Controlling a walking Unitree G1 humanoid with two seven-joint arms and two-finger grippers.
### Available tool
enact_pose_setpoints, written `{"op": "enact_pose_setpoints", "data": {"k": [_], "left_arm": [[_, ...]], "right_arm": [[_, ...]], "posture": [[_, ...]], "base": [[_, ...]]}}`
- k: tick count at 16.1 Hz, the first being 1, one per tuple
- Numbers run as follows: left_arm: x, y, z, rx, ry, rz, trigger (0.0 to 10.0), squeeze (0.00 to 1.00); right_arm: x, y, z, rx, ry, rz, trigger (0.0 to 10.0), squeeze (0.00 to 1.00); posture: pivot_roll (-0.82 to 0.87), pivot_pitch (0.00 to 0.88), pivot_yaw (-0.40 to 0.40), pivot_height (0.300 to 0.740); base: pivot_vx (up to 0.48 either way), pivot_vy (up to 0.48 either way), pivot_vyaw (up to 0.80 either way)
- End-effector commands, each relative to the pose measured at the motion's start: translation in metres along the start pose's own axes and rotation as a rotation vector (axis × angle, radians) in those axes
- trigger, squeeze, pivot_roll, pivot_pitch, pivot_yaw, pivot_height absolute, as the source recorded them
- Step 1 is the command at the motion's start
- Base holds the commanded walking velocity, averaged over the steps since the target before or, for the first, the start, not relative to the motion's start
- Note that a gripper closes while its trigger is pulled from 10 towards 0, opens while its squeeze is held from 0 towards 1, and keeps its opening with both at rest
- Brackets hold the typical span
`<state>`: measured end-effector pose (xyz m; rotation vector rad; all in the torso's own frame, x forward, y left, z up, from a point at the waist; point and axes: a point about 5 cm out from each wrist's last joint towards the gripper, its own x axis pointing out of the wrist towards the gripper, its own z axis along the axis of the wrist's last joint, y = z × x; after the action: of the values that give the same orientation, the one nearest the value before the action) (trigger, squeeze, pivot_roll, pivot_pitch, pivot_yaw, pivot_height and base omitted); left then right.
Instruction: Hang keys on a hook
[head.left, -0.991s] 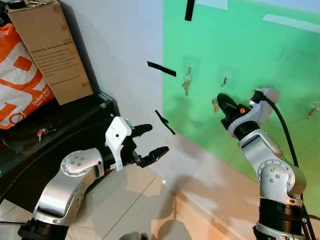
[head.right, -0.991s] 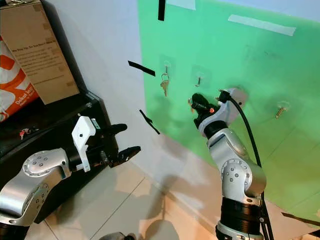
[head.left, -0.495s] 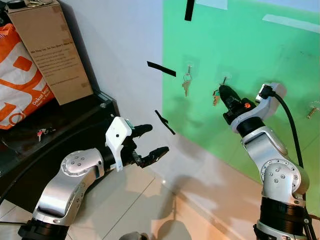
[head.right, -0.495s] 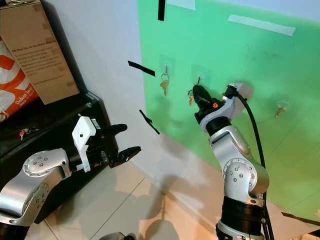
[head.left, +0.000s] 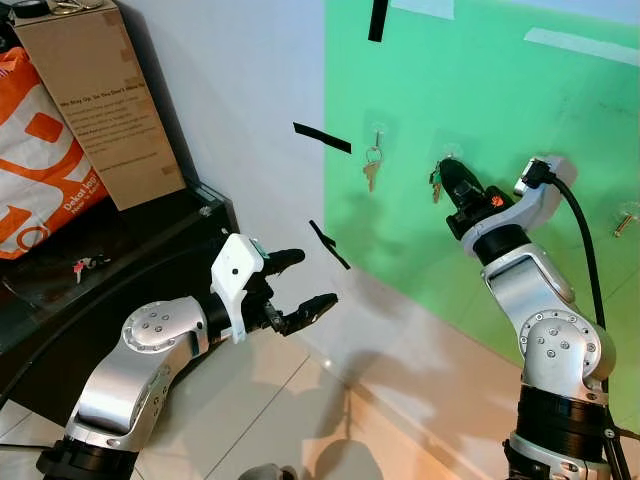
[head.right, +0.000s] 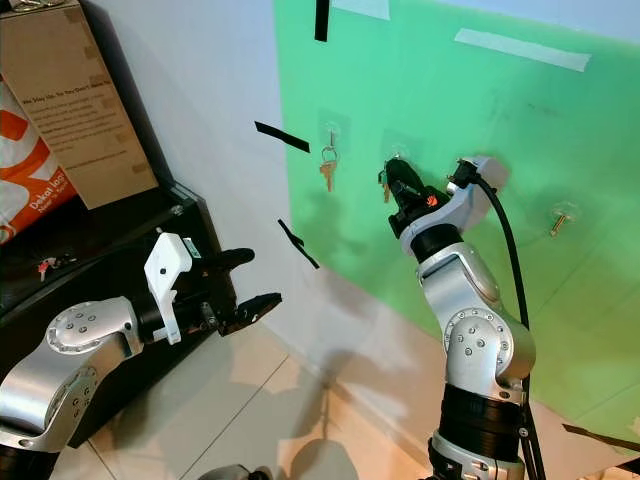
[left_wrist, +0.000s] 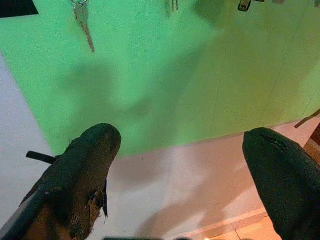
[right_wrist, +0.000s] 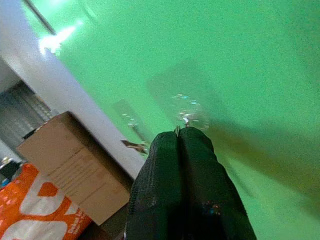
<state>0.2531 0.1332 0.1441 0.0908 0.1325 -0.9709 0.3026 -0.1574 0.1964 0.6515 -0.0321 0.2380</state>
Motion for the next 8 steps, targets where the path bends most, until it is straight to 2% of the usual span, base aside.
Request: {"op": "enact_pose_setpoints", "data": {"k": [1, 5, 8], "left_arm": [[0.003, 0.000, 0.003, 0.018, 0.005, -0.014, 10.0, 0.00], [0.003, 0.000, 0.003, 0.015, 0.005, -0.014, 10.0, 0.00], [0.002, 0.001, 0.003, 0.015, 0.006, -0.015, 10.0, 0.00]], "right_arm": [[0.003, -0.002, 0.002, 0.010, -0.014, -0.038, 10.0, 0.00], [0.000, -0.016, -0.005, -0.010, 0.032, -0.118, 10.0, 0.00], [0.001, -0.017, -0.009, -0.019, 0.057, -0.140, 10.0, 0.00]], "posture": [[-0.06, 0.000, 0.065, 0.740], [-0.06, 0.000, 0.064, 0.740], [-0.06, 0.000, 0.067, 0.740]], "base": [[0.000, 0.000, 0.00], [0.000, 0.000, 0.00], [0.000, 0.000, 0.00]]}}
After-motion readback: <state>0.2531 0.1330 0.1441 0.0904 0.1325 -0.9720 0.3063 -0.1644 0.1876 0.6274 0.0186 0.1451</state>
